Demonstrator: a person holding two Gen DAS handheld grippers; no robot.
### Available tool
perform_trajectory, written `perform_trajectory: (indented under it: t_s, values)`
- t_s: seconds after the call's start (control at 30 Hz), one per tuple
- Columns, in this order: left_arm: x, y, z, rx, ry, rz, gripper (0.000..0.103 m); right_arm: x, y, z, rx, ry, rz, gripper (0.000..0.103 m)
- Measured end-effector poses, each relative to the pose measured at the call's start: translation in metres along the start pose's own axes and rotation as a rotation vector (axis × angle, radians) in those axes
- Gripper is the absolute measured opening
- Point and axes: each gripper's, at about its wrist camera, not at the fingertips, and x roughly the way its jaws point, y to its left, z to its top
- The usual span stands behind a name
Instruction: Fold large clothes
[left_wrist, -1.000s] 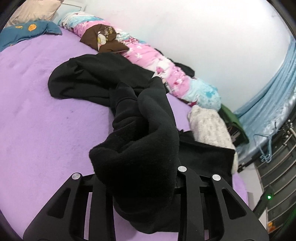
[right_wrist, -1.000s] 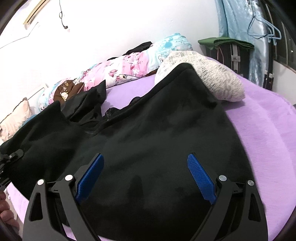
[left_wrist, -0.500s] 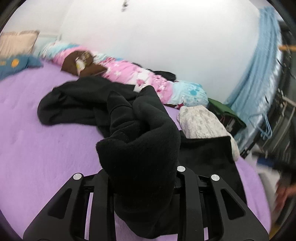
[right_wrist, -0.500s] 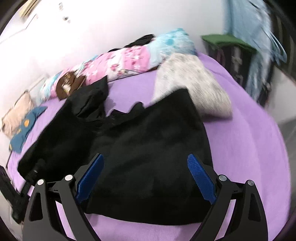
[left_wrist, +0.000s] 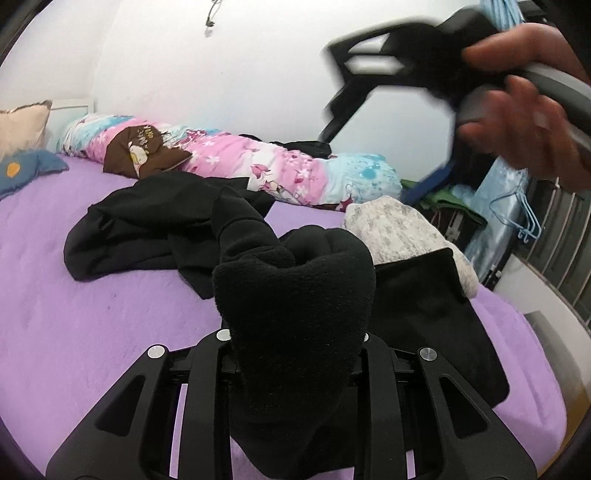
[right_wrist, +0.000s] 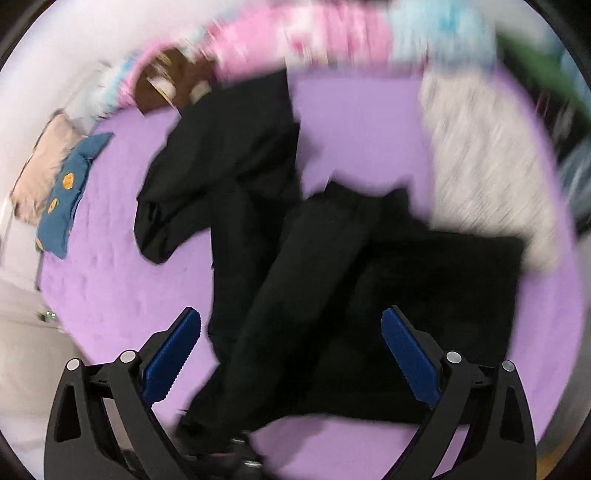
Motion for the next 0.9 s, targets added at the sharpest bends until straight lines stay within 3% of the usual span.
perform_trajectory:
  t_s: [0.07, 0.13, 0.17, 0.23, 0.53, 0.67, 0.77, 0.9]
  values:
    - [-0.001, 0.002, 0.000, -0.013, -0.001, -0.004, 0.023, 0.029, -0.019, 0.011, 0.188, 0.089, 0.036, 0.096]
    - [0.000, 0.002, 0.000, -0.005, -0.004, -0.003, 0.023, 0.045, -0.030, 0.015, 0.312, 0.115, 0.098, 0.096]
    - [0.000, 0.002, 0.001, -0.004, -0.003, -0.009, 0.023, 0.056, -0.031, 0.017, 0.354, 0.140, 0.150, 0.096]
    - [-0.002, 0.000, 0.000, 0.003, -0.005, -0.016, 0.023, 0.069, -0.023, 0.022, 0.313, 0.170, 0.164, 0.096]
    - [-0.002, -0.012, -0.001, 0.066, -0.007, -0.033, 0.023, 0.100, 0.053, 0.045, 0.005, 0.258, -0.093, 0.096]
    - [-0.001, -0.020, -0.003, 0.102, -0.012, -0.028, 0.023, 0.116, 0.088, 0.041, -0.113, 0.290, -0.241, 0.098]
    - [-0.002, -0.023, -0.004, 0.125, -0.012, -0.027, 0.023, 0.136, 0.098, 0.037, -0.177, 0.307, -0.360, 0.098]
    - [-0.003, -0.033, -0.007, 0.186, -0.018, -0.024, 0.023, 0.151, 0.098, 0.034, -0.225, 0.331, -0.439, 0.097]
